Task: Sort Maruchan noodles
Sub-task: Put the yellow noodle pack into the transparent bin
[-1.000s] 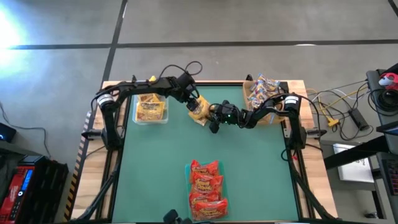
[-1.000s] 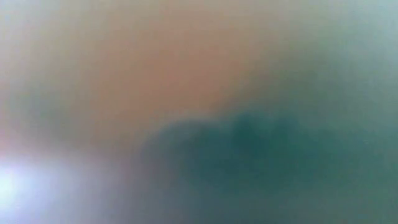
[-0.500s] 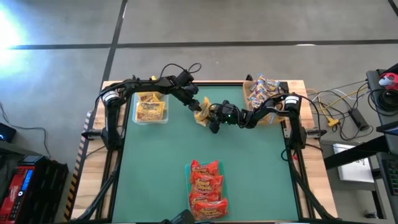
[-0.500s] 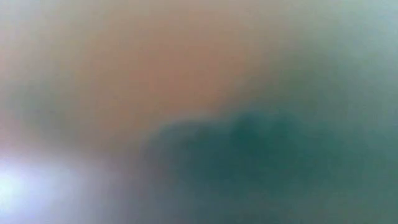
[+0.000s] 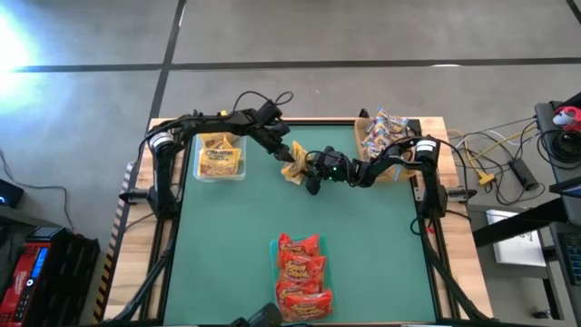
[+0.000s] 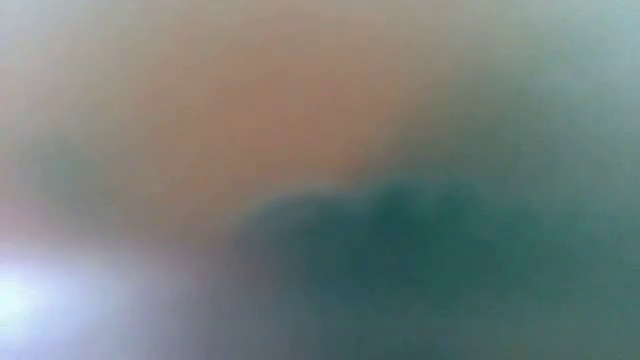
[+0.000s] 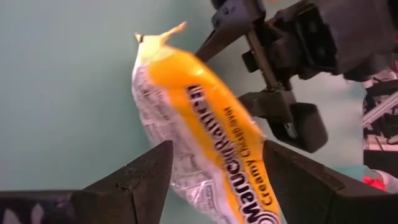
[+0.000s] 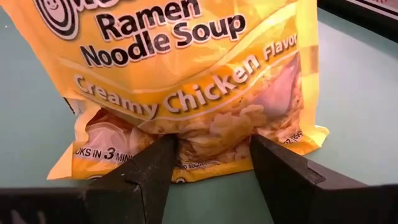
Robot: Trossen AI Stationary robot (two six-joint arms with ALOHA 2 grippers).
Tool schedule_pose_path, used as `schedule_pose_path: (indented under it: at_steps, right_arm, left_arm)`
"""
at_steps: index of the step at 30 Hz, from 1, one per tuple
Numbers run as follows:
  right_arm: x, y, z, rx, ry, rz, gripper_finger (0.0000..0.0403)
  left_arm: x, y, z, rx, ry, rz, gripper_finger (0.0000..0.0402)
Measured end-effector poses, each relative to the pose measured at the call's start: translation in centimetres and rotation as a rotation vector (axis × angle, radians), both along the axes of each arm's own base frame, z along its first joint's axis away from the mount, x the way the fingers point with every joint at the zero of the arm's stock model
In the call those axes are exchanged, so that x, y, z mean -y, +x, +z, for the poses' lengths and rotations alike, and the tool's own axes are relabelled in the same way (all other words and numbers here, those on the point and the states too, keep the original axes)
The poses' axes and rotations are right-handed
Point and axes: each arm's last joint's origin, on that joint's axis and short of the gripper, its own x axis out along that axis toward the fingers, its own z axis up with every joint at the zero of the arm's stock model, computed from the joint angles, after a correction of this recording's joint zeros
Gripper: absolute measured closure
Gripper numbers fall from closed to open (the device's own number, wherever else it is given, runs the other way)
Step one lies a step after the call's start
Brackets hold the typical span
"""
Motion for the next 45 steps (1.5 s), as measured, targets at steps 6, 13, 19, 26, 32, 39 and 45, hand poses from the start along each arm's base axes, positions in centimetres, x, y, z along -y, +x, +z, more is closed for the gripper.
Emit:
schedule_pose_path:
  at_steps: [6,13,19,26,32,39,45]
  right_arm:
    - [0.0,0.0,0.0,0.000,0.000,0.001,0.0200]
    - [0.0,0.0,0.0,0.000,-0.001,0.002,0.0200]
    - [0.0,0.1,0.0,0.000,-0.001,0.003,0.0200]
    - [0.0,0.1,0.0,0.000,-0.001,0.003,0.0200]
    - [0.0,0.1,0.0,0.001,-0.001,0.003,0.0200]
    - [0.1,0.2,0.3,0.020,-0.009,0.003,0.0200]
    - [0.0,0.2,2.1,0.052,-0.005,0.027,0.0200]
  left_arm:
    - [0.1,0.2,0.2,0.026,-0.007,-0.019,0.0167]
    - [0.5,0.6,0.0,-0.031,0.037,0.039,0.0167]
    - [1.5,1.7,-1.1,-0.076,0.071,0.055,0.0168]
    - [1.7,2.1,-1.7,-0.148,0.146,0.146,0.0169]
    - [2.0,2.5,-1.6,-0.131,0.180,0.145,0.0172]
    - [2.2,2.6,-1.6,-0.119,0.191,0.129,0.0266]
    - [2.3,2.5,-1.5,-0.118,0.195,0.107,0.0371]
